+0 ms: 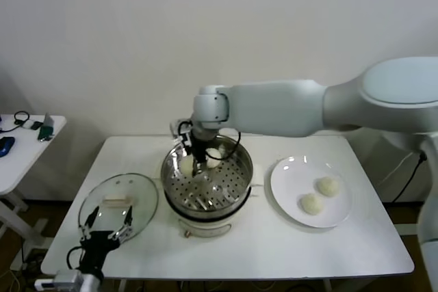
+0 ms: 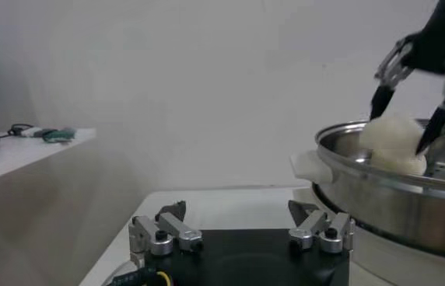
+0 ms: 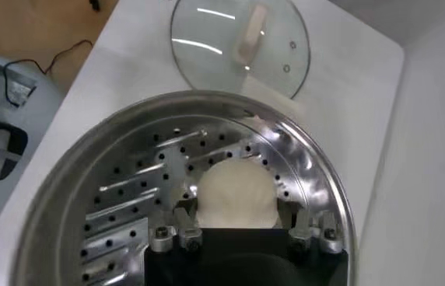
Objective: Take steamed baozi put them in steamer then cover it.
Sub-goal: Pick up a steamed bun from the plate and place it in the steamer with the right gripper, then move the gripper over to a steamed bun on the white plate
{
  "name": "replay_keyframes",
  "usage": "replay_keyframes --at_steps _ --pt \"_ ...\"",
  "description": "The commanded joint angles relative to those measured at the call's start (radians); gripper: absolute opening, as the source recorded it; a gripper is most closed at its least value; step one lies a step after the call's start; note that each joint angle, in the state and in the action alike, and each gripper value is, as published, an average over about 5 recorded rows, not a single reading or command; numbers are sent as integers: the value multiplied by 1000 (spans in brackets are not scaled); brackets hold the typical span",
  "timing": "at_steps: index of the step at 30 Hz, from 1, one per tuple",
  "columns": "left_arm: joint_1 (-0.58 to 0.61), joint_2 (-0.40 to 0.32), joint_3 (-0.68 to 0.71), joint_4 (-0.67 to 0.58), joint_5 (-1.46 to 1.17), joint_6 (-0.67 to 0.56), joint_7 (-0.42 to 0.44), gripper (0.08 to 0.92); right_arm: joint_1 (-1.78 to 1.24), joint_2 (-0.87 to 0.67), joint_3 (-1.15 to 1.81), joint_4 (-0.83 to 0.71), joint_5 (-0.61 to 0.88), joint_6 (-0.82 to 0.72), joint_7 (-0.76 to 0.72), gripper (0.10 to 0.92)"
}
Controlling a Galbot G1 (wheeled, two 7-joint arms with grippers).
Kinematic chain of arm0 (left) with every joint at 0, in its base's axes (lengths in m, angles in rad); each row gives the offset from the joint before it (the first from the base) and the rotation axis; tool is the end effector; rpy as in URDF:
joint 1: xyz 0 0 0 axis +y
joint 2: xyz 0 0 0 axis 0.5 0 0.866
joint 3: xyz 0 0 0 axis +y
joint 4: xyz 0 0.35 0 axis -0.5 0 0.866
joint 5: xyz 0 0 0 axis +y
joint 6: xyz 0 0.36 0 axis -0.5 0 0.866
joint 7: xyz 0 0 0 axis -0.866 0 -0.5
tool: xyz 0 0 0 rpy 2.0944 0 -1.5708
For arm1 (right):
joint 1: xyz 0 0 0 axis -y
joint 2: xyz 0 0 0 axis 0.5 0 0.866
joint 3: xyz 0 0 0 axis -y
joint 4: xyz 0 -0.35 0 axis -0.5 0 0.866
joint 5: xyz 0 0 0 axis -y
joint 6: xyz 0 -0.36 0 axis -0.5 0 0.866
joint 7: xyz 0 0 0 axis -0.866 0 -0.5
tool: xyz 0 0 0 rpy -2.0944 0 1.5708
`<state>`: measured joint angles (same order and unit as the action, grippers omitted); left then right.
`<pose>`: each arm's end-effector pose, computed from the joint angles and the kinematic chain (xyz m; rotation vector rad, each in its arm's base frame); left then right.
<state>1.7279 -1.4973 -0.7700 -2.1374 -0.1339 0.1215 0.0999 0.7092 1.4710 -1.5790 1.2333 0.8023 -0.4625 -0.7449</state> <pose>0.1339 0.0854 -0.3027 0.1004 -2.9218 -0.0719 0.5193 0.2446 -0.0778 1.5459 -1.3433 1.5562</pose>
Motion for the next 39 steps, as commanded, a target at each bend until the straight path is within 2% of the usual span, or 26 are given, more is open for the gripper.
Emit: replay_keyframes --at_steps 1,7,15,19,28,35,39 --pt "2 -2 -2 1 0 -2 0 823 -80 82 -5 -81 -44 -18 30 687" --pt "5 -5 -2 0 0 -6 0 823 -89 79 -2 -79 -47 -18 42 689" --pt "11 -3 -7 -8 0 -4 0 823 6 -10 21 -40 -92 66 -51 816" --pt "10 -4 -5 -14 2 1 1 823 119 -137 8 14 -91 137 -166 822" --pt "-2 -4 3 -16 7 13 4 823 334 -533 -126 94 -82 277 -385 823" --pt "-14 -9 20 -9 20 13 5 823 258 -769 -219 170 -269 306 -372 823" --pt "-13 -10 22 -6 22 11 6 823 152 -841 -199 173 -371 297 -352 823"
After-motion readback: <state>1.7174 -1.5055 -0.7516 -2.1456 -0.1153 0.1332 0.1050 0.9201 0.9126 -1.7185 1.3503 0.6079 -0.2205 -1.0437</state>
